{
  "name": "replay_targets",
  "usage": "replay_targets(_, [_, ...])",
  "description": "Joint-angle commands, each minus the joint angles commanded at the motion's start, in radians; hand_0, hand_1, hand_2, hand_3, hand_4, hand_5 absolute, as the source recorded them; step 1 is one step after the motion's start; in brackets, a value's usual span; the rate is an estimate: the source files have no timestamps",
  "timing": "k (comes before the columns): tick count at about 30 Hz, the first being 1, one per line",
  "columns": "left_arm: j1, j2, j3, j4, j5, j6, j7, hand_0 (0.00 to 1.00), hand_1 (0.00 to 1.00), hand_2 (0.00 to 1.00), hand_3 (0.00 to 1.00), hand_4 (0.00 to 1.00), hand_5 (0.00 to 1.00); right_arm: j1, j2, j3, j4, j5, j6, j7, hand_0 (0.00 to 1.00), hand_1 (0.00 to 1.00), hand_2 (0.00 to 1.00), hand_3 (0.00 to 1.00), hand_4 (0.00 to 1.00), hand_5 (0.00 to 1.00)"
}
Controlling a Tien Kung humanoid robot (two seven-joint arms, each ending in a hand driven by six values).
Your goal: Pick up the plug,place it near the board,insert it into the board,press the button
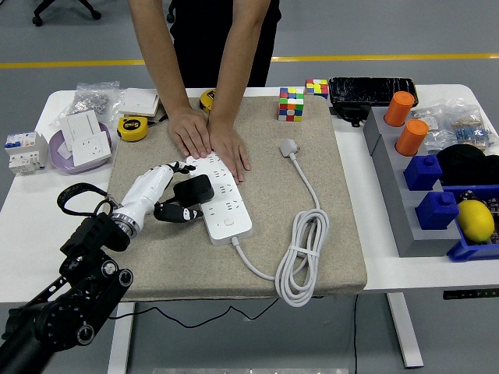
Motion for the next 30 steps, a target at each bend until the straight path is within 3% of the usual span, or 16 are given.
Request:
replay_targets(1, [-0.001,0.000,0.001,0.002,-0.004,0.001,-0.001,0.824,0.790,0.704,0.746,0.998,0.209,0.000,0.000,-0.001,0.000,0.000,0.000,-0.001,0.865,0.744,0.735,0.764,0.998,0.840])
replay_targets(2, [-0.002,-0.001,0.002,0.003,-0.008,0.001,-0.002,0.768,0.721,0.610,0.660,0.993,0.280,0.000,0.001,-0.002,0.000,0.000,0.000,-0.002,0.865,0.744,0.735,0.764,0.998,0.842])
replay_targets(14, [-0.019,-0.011,0.001,0.019,-0.038,0.007,-0.013,0.737,0.698,0.594,0.641,0.973,0.326,0.002,-0.002,-0.008,0.000,0.003,-0.002,-0.005,0.863,0.743,0.735,0.764,0.998,0.842])
replay_targets(27, [-0.030,-0.023,0.001,0.042,-0.026,0.011,-0.011,0.718,0.687,0.578,0.614,0.961,0.306,0.004,-0.003,-0.009,0.000,0.003,-0.002,-0.006,0.861,0.743,0.733,0.763,0.998,0.841])
replay_targets(30, [-0.033,-0.024,0.002,0.045,-0.008,0.031,-0.012,0.718,0.687,0.578,0.614,0.961,0.306,0.006,-0.003,-0.010,0.000,0.005,-0.002,-0.005,0.861,0.743,0.733,0.763,0.998,0.841])
